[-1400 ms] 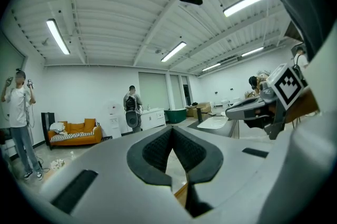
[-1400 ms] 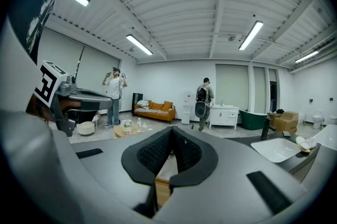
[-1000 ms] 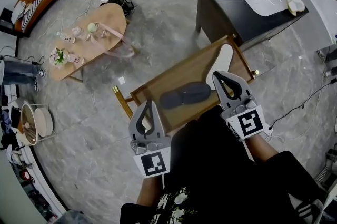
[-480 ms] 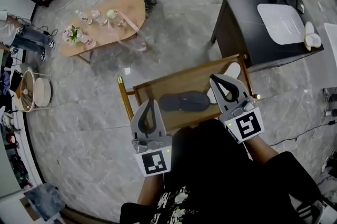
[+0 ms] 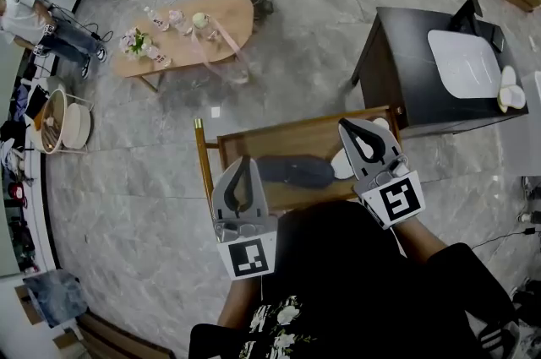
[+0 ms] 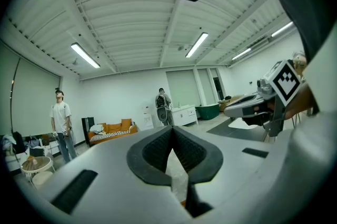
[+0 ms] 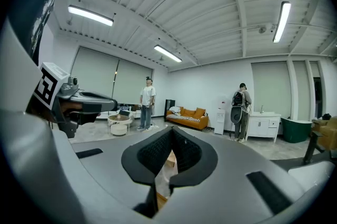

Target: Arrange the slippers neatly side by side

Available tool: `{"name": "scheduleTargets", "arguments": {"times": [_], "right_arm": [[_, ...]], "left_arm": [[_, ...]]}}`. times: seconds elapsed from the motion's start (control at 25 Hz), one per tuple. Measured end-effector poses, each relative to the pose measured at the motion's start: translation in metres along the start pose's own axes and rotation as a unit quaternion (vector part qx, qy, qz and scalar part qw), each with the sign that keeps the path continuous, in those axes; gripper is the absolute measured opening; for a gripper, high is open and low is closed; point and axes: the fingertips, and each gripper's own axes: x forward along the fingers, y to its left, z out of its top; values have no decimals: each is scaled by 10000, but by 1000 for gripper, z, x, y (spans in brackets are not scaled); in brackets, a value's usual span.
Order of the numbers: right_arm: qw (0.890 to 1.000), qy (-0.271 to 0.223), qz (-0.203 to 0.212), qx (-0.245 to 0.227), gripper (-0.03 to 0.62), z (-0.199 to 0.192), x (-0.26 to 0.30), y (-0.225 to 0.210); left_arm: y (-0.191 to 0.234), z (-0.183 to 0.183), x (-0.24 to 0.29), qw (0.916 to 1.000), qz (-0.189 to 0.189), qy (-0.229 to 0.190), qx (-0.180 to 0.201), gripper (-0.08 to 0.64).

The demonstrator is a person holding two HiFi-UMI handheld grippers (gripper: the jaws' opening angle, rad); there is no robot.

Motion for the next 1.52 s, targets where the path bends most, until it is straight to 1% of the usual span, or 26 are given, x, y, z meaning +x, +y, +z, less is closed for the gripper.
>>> {"name": "scheduleTargets", "arguments": {"times": [0.2, 0.32, 0.52, 0.64, 0.8, 1.0, 1.16, 1.36, 1.52], "right_arm": [[9997, 45, 230, 27, -2, -11, -2, 0], [9993, 85, 347, 79, -2, -17, -7, -1], [9977, 377, 441, 344, -2, -36, -17, -12], [9970, 481, 494, 342, -2, -49, -21, -16], [9951, 702, 523, 462, -2, -63, -24, -13], [9940, 789, 422, 624, -2, -70, -26, -7], [9921, 947, 314, 756, -2, -82, -25, -5], [9905, 1087, 188, 826, -2, -91, -24, -1], [9879, 1264, 126, 887, -2, -103, -25, 3]], "left_arm": [[-7, -6, -4, 9998, 188, 102, 39, 2], [-15, -10, -4, 9994, 282, 199, -39, 2], [-33, -12, 2, 9990, 321, 319, -46, 2], [-39, -16, 4, 9986, 321, 422, -78, 2], [-47, -25, 5, 9980, 188, 581, -131, 2], [-53, -37, 13, 9970, -11, 726, -274, 2], [-59, -49, 17, 9958, -289, 844, -205, 2], [-53, -65, 26, 9934, -395, 955, -494, 2], [-56, -75, 31, 9920, -573, 1040, -430, 2]]}}
